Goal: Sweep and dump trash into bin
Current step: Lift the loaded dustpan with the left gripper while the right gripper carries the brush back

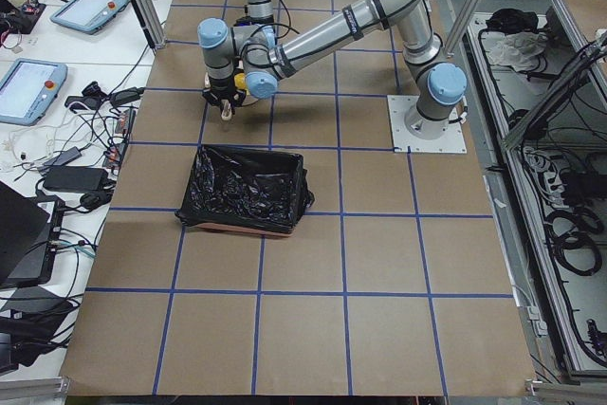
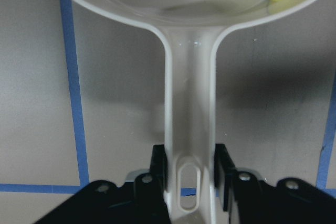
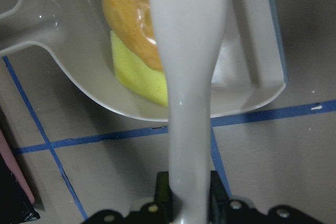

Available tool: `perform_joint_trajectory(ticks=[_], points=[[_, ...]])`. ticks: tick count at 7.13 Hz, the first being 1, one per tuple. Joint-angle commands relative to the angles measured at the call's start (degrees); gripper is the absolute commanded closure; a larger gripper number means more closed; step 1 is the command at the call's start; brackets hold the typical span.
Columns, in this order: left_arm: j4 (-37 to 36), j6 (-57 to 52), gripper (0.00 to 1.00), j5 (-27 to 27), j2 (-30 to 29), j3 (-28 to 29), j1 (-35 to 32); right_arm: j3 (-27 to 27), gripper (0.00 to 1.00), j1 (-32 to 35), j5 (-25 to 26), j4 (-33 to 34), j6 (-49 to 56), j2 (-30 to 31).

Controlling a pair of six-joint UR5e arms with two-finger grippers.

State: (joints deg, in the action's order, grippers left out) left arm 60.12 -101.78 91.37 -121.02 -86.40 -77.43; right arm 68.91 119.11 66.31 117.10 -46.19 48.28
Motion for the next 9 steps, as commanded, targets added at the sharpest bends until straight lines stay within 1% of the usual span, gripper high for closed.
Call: perform_joint_trajectory(ticks=[1,3,5,6,7,8,9], points=[[0.0,0.0,1.0,-0.05,0.17,0.0,0.0,0.52,1.0,-0.81,3.46,-0.38,2.49,0.41],[0.09,-0.09,1.0,-0.05,0.18,0.0,0.18,0.52,1.0,-3.26,7.58,-5.1,6.0,1.98],[0.18,-0.26,1.0,-1.45,0.26,0.0,0.79,0.78,1.0,-8.95,11.1,-13.87,12.15,6.19],[0.18,-0.35,1.0,-1.54,0.44,0.0,0.97,1.31,1.0,-12.29,14.69,-18.26,16.96,8.21],[0.26,-0.35,1.0,-1.54,0.87,0.26,1.06,3.75,1.0,-15.37,15.16,-19.35,21.01,10.32],[1.92,-0.87,1.0,-1.46,2.1,1.48,2.19,7.08,1.0,-19.49,16.91,-19.45,27.84,12.6],[5.68,-1.14,1.0,-2.5,3.59,2.89,4.11,10.42,1.0,-24.23,20.58,-19.36,35.74,15.5]])
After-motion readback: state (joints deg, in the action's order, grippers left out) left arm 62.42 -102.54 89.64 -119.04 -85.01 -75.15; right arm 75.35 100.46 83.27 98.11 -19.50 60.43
